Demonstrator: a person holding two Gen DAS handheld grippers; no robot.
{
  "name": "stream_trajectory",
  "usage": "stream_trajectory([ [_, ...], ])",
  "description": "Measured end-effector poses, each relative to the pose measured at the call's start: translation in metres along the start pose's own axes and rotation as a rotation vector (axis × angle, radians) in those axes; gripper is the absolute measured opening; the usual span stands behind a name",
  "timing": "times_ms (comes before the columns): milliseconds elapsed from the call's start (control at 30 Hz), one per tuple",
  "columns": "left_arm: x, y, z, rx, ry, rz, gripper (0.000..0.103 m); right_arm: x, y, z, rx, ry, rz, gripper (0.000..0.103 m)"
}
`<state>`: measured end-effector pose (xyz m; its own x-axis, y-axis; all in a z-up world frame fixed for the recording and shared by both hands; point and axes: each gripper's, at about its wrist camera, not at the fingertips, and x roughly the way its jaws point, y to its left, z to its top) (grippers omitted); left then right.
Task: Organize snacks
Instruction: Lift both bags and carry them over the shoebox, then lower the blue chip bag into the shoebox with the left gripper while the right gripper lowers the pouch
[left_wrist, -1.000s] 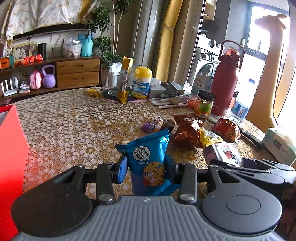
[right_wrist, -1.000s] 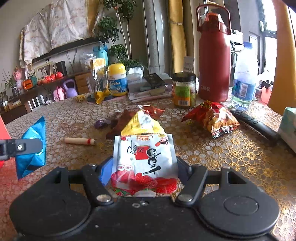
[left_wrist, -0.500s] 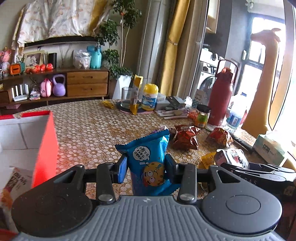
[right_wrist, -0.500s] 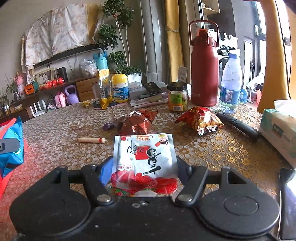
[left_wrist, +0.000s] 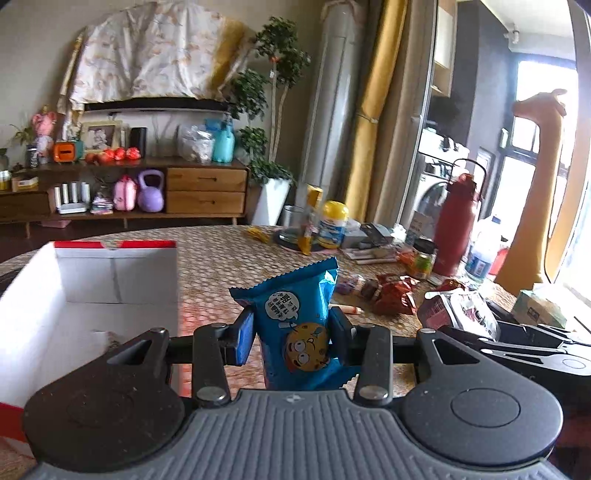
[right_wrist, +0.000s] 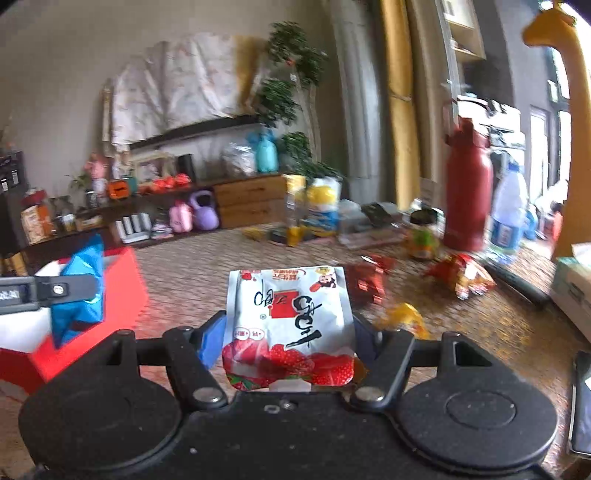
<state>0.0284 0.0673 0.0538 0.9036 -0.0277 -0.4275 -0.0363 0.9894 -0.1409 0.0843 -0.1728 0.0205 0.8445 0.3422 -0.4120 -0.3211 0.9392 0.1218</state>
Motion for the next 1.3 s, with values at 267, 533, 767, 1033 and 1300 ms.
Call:
stream_trajectory([
  [267,-0.027,0.038,0.001,-0.030,-0.031,0.074,0.042,-0.004,0.047,0.012,-0.062,-0.020,0.100,0.068],
  [533,-0.040,0.071,-0.001,-0.047,-0.038,0.139,0.042,0.001,0.086,0.016,-0.110,-0.013,0.175,0.068],
  [767,-0.045,0.097,-0.005,-0.069,-0.035,0.184,0.042,0.006,0.120,0.021,-0.154,-0.016,0.230,0.068],
  [1033,-0.046,0.123,-0.008,-0.095,-0.027,0.228,0.042,0.014,0.155,0.027,-0.190,-0.016,0.287,0.068],
  [1300,-0.040,0.148,-0.003,-0.109,-0.017,0.264,0.042,0.028,0.179,0.031,-0.213,-0.001,0.324,0.068],
])
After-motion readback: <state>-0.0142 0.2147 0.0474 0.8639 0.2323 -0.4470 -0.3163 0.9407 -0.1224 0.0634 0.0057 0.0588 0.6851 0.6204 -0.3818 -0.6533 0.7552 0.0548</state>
